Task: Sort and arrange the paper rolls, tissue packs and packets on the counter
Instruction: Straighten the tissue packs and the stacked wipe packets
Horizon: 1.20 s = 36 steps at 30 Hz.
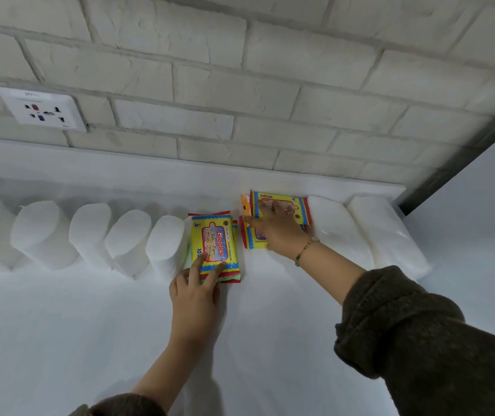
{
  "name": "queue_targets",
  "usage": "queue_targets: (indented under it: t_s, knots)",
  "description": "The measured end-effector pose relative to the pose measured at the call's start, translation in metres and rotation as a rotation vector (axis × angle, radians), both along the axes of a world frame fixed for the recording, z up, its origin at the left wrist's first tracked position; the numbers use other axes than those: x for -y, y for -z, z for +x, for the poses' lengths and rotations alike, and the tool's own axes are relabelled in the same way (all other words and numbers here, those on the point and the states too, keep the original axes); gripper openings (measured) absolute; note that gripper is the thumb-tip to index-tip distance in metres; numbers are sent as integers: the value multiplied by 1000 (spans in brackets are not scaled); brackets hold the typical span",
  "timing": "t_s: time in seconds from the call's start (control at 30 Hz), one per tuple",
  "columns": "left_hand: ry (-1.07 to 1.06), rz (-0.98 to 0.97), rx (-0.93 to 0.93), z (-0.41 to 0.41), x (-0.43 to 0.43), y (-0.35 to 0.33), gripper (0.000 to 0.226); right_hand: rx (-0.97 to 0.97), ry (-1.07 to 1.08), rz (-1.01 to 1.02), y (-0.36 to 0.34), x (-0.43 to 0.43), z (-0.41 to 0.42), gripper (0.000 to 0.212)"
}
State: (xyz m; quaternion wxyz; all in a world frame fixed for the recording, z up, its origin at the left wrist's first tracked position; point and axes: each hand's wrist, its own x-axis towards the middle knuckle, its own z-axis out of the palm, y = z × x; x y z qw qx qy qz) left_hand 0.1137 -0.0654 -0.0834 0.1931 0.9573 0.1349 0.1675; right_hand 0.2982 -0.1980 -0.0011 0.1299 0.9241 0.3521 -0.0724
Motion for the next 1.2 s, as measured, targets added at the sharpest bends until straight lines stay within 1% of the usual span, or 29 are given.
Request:
queue_targets:
  t_s: [0.1, 0.3, 0.4, 0.47, 0.57, 0.63, 0.67, 0.8, 0.87, 0.93, 1.0, 1.07, 1.2]
  knots:
    - [6, -2, -2, 0, 0, -1, 40, 56, -32, 18, -2, -1, 6, 71]
    - [2, -4, -3, 0, 0, -3, 39, 298, -144, 63, 4, -2, 22, 104]
    - [1, -3, -1, 0, 0, -2, 39, 315, -185, 118, 14, 5, 21, 113]
    - [2, 6, 3, 0, 0, -1, 40, 308, -126, 200, 19, 13, 21, 106]
    - [6, 20, 23, 1, -1, -1, 40, 224, 15, 323, 13, 20, 20, 76]
    - [4, 28, 33, 1, -1, -2, 39, 129, 75, 341, 8, 21, 20, 59]
    - [5, 26, 31, 1, -1, -2, 39, 89, 89, 334, 6, 22, 21, 55]
    - [10, 15, 16, 0, 0, -2, 43, -3, 110, 375, 2, 20, 29, 56]
    - [9, 20, 17, 1, 0, -2, 43, 8, 108, 363, -2, 17, 27, 55]
    - [9, 21, 14, 0, 0, -3, 40, 64, 66, 290, -3, 11, 23, 68]
    - [12, 23, 14, 0, -1, -3, 39, 83, -39, 239, -3, 4, 22, 79]
    - [10, 15, 2, 1, -1, -2, 41, 41, -112, 222, -4, -4, 23, 75]
    - [5, 6, -16, 0, -1, -2, 41, -3, -157, 124, -9, -14, 28, 49]
